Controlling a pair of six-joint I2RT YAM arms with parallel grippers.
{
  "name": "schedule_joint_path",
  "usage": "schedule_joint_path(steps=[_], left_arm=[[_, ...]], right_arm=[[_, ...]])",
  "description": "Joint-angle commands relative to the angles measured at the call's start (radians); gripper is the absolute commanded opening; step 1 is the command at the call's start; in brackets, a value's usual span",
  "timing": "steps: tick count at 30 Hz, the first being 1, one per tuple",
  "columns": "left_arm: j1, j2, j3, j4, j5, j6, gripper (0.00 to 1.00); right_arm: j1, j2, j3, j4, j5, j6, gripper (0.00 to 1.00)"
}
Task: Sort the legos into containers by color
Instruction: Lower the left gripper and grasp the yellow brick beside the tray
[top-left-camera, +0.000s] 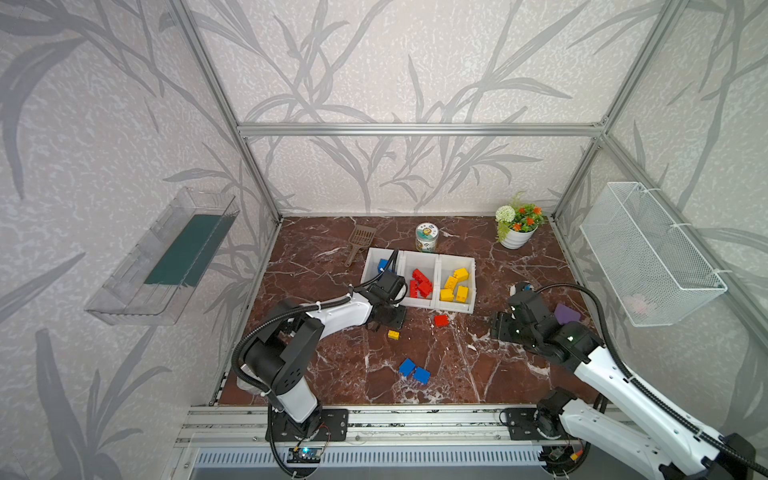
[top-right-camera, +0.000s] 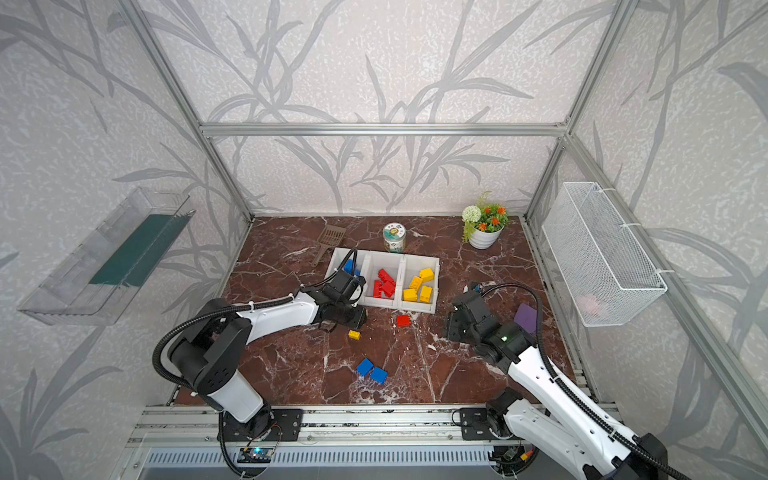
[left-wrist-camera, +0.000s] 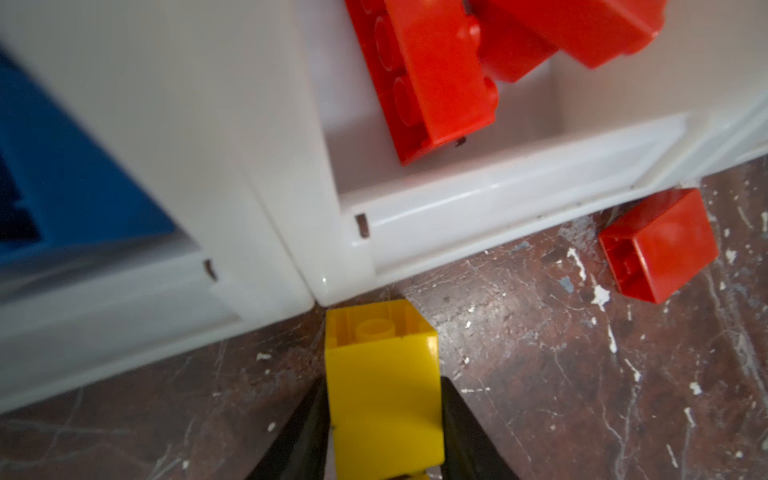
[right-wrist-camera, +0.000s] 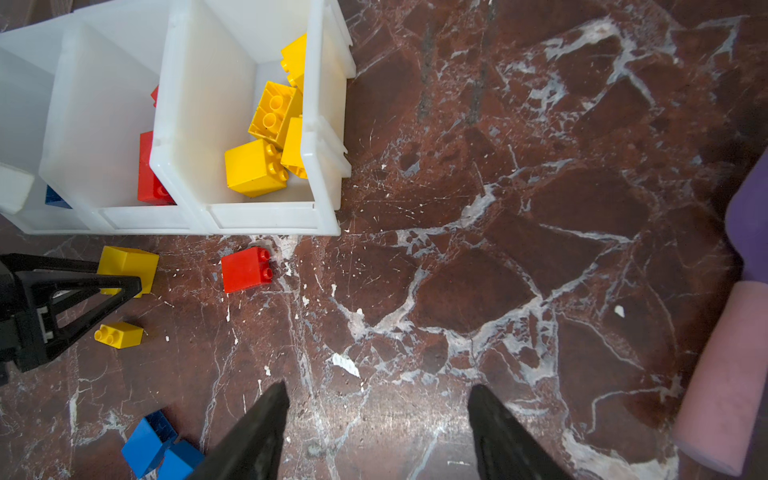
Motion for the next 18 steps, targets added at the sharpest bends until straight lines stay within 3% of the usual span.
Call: schedule_joint_path(steps=[1, 6, 12, 18], left_arm=[[0.0, 0.019, 0.024, -0.019, -0.015, 0.014, 0.35], [-0.006, 0.022, 0.029, -0.03, -0.007, 0.012, 0.23], [-0.064, -0.032, 0.022, -0.033, 0.06, 0.005, 0.23], [-0.159, -0.039, 0.118, -0.057, 0.098, -0.002, 0.23]], right_arm=[[0.004, -0.035, -0.017, -0.042, 0.035, 0.019, 0.69], [0.004, -0.082, -0.028, -0.068, 0.051, 0.033, 0.69], [0.005, -0.145, -0.04, -0.111, 0.064, 0.05, 0.69], [0.004, -0.187, -0.041, -0.144, 0.083, 0.048, 0.69]])
